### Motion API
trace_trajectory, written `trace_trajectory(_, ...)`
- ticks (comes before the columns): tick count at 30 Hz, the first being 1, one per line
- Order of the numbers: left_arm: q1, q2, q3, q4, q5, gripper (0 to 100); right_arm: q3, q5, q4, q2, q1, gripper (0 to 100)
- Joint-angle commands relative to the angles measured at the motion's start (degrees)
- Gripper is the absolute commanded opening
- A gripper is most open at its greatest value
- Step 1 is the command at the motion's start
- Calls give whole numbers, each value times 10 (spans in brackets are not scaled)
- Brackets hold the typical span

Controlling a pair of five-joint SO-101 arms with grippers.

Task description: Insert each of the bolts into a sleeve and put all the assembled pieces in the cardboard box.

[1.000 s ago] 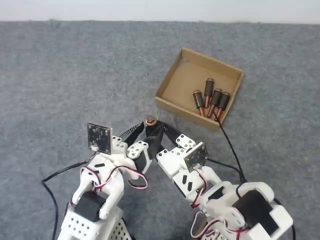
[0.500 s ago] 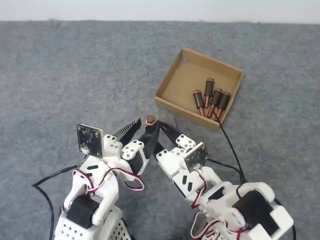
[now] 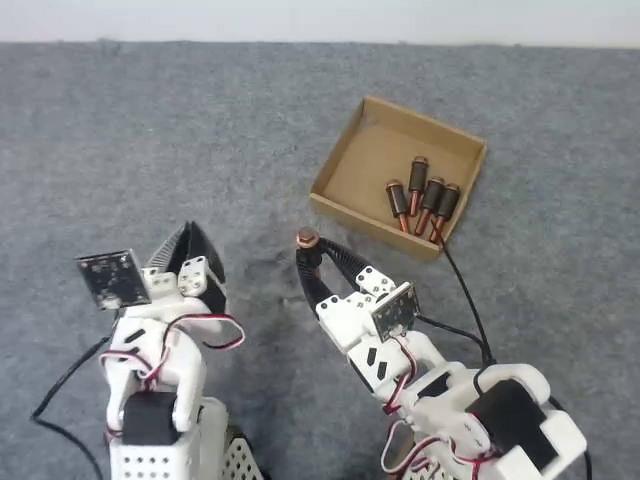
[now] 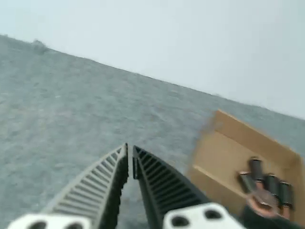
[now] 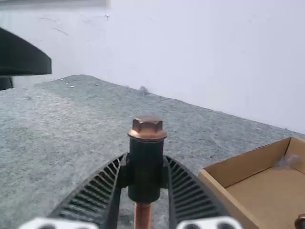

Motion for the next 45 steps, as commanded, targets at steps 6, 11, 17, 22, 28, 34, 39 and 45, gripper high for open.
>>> trace_trajectory(6, -84, -12, 111, -16, -101, 11, 10, 7, -3, -8, 10, 38)
trace_trajectory(11, -110, -11, 124, 46, -127, 11, 10, 7, 0, -6, 10, 38)
trace_trajectory(17, -108, -11, 124, 87, -176, 11, 10, 7, -3, -5, 25, 38)
trace_trajectory(22, -108, -11, 124, 103, -178, 11, -6, 6, -3, -4, 79, 38)
trace_trajectory(28, -108, -11, 124, 106, -178, 11, -71, 7, 1, -3, 158, 38)
trace_trajectory(34, -111, -11, 124, 106, -178, 11, -137, 7, 5, -2, 224, 38)
trace_trajectory(39, -111, -11, 124, 106, -178, 11, -232, 5, 128, -2, 259, 38)
trace_trajectory(45, -111, -11, 124, 106, -178, 11, -331, 4, 283, -2, 282, 38)
